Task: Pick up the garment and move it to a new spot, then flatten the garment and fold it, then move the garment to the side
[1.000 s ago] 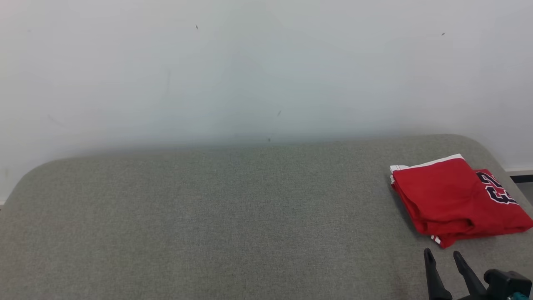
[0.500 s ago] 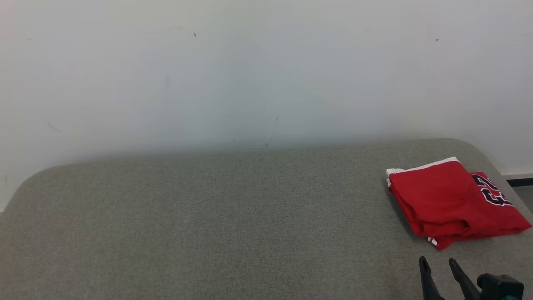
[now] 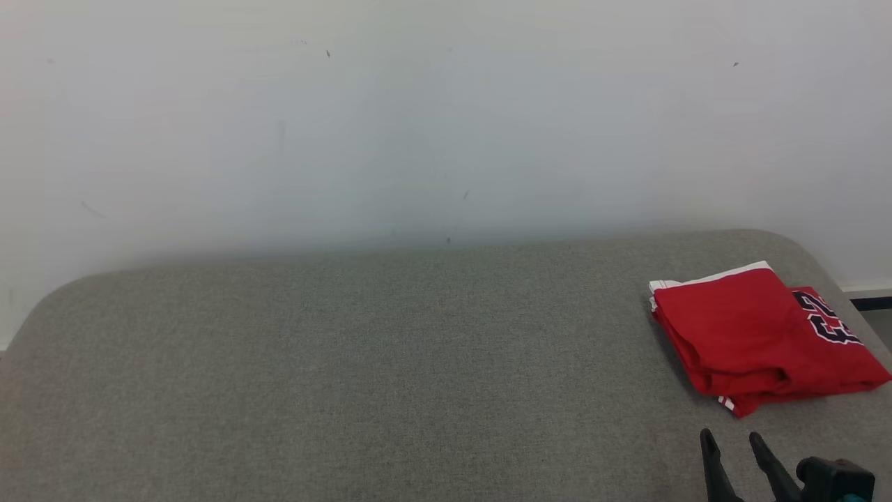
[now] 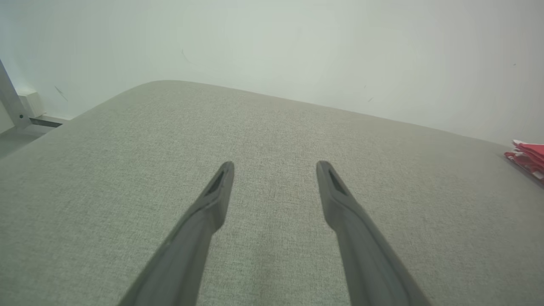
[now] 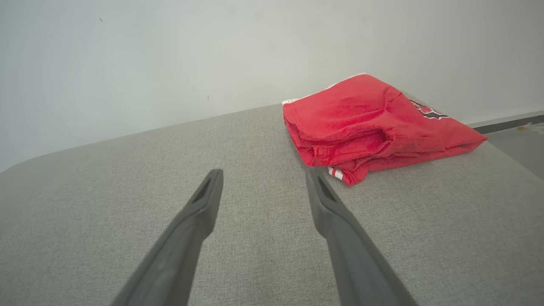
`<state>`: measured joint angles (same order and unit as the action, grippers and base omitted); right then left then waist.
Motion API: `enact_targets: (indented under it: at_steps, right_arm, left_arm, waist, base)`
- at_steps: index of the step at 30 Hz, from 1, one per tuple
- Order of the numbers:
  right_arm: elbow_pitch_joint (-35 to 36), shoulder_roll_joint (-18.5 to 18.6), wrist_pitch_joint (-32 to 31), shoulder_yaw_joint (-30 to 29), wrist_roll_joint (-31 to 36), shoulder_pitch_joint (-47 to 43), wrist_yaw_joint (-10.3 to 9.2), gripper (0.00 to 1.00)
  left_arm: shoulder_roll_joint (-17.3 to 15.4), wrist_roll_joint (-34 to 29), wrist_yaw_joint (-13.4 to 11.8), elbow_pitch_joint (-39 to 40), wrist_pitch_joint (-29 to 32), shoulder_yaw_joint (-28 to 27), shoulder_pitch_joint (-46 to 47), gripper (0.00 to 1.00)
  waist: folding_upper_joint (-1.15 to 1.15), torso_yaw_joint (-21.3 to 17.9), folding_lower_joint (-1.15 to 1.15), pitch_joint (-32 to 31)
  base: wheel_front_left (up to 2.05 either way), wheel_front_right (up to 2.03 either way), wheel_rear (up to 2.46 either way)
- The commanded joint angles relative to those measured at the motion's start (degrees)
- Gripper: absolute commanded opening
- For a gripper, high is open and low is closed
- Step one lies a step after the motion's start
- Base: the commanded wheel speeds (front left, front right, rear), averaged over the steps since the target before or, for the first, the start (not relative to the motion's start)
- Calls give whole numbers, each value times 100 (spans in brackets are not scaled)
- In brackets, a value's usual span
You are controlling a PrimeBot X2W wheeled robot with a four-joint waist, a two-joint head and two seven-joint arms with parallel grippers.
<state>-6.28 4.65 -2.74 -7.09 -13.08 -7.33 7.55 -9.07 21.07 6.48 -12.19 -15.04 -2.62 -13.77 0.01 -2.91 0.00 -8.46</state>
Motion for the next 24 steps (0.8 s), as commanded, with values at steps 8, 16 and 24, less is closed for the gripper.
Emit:
enact_targets:
  at_steps: [8, 16, 24]
  right_arm:
    - [-293, -29, -62, -27, -370, 91, 0, 0]
    - [-335, -47, -12, 79, -1332, 251, -1, 0]
    - [-381, -62, 21, 150, -2095, 389, -2, 0]
  left_arm:
    - [97, 339, 11, -224, 180, -49, 115, 0]
    - [162, 1173, 23, -239, 491, -163, 381, 0]
    - [212, 1843, 34, -251, 733, -249, 594, 0]
  waist:
    - [-1, 11, 0, 27]
    - [-1, 32, 0, 89]
    - [-1, 50, 0, 144]
  base:
    - [0, 0, 0]
    - [0, 0, 0]
    - [0, 0, 0]
